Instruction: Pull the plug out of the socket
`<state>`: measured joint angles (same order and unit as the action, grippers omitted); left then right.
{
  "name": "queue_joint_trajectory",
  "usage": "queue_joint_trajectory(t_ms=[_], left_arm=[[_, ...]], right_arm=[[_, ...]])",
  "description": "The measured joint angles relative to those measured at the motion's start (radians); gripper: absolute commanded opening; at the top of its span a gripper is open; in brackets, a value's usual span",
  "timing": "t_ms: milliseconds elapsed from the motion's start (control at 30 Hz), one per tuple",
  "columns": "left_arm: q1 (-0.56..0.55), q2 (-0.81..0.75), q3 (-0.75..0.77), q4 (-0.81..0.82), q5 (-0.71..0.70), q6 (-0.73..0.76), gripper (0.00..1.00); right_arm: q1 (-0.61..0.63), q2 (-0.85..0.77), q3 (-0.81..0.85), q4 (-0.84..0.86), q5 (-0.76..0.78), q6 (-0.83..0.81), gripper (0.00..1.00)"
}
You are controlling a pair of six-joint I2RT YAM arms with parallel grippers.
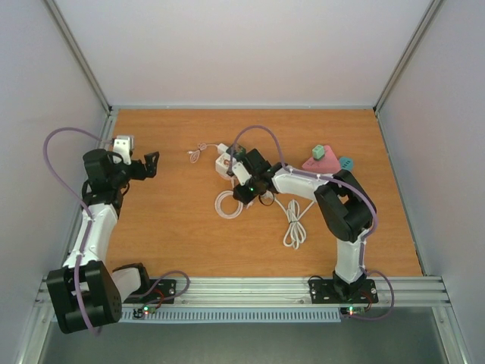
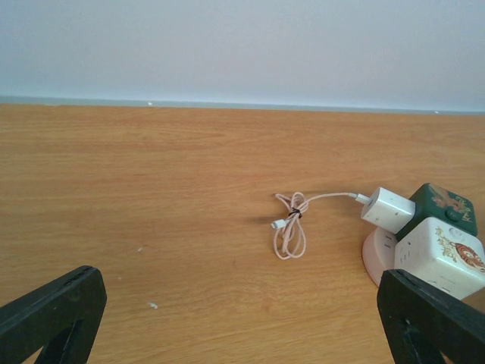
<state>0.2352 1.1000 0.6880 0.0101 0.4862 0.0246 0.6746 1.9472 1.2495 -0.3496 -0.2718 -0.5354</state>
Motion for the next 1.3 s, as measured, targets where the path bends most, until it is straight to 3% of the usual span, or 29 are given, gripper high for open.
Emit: queue_joint_trajectory(t_ms=[400, 800, 1033, 1300], left_arm=[[-0.032, -0.003, 0.000, -0.064, 0.084, 0.092, 1.00], [-0.133, -0.047, -0.004, -0.180, 0.151, 0.251, 1.00], [-0.153, -0.044, -0.004, -0.219, 0.230, 0.325, 1.00], [-0.190, 0.021, -0.004, -0.243, 0.270, 0.379, 1.00]], right_arm=[[0.072, -0.130, -0.177, 0.014, -0.069, 0.062, 0.28], [0.230, -0.157, -0.220, 0.018, -0.189, 0.132, 0.42], [0.233, -0.200, -0.220, 0.021, -0.259, 0.132, 0.65], [0.154, -0.356, -0.220, 0.012, -0.349, 0.079, 0.78]])
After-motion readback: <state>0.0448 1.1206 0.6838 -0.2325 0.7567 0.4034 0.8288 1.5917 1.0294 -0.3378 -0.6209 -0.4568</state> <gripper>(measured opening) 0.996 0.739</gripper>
